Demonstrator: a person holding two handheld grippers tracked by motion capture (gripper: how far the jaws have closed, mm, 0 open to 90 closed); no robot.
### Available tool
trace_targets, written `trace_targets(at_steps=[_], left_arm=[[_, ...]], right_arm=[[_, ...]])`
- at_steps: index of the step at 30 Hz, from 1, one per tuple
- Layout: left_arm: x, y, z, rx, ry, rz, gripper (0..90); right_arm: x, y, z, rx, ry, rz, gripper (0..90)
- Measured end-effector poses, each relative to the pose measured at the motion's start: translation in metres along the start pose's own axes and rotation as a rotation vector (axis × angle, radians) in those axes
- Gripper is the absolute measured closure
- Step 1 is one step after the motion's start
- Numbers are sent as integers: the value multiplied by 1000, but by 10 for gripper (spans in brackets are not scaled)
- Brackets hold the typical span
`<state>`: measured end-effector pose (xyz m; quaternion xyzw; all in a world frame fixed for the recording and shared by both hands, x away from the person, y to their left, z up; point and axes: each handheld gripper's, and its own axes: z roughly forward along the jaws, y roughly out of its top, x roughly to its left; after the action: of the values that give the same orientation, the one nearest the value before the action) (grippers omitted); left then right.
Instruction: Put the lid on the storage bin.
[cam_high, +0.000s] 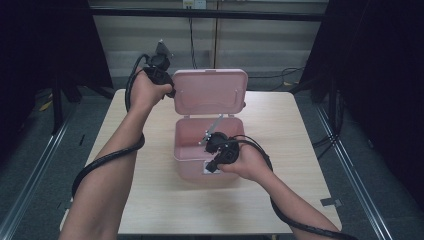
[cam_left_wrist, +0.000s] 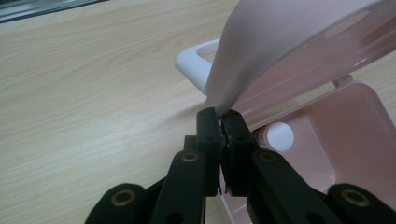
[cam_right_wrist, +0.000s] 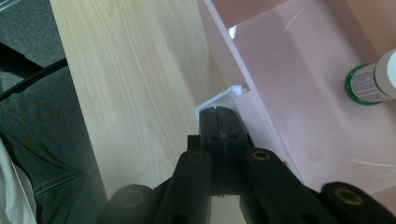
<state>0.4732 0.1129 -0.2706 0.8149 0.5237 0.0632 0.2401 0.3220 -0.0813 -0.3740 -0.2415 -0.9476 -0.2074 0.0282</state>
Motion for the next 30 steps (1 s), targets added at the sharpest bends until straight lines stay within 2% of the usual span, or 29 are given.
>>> trace_targets(at_steps=[4, 7, 8, 12, 13, 15, 19, 21, 23, 25, 30], left_arm=[[-1, -3, -1, 0, -3, -8, 870], [-1, -4, -2, 5, -8, 5, 869], [-2, -4, -2, 1, -7, -10, 869], [-2, -5, -3, 3, -1, -3, 869], [-2, -5, -3, 5, 3, 16, 869], [-3, -6, -3, 1, 2, 1, 870], [-3, -9, -3, -9, -3, 8, 869], [-3, -9, -4, -8, 1, 20, 869], [-4, -11, -4, -10, 0, 11, 869], [-3, -12, -5, -11, -3, 19, 868], [-4, -14, -6, -15, -6, 18, 868]], right_arm=[[1, 1, 0, 11, -7, 2, 900], [1, 1, 0, 10, -1, 5, 900], [0, 1, 0, 9, 3, 4, 900], [0, 2, 0, 10, 4, 3, 900], [0, 2, -1, 13, -1, 0, 900], [1, 3, -1, 19, -6, 3, 900], [0, 3, -1, 17, -1, 7, 900], [-1, 2, -2, 9, 4, 7, 900], [-2, 1, -2, 0, 7, 3, 900], [-1, 0, -5, -6, 12, 21, 900], [-5, -3, -16, -36, -1, 30, 900]])
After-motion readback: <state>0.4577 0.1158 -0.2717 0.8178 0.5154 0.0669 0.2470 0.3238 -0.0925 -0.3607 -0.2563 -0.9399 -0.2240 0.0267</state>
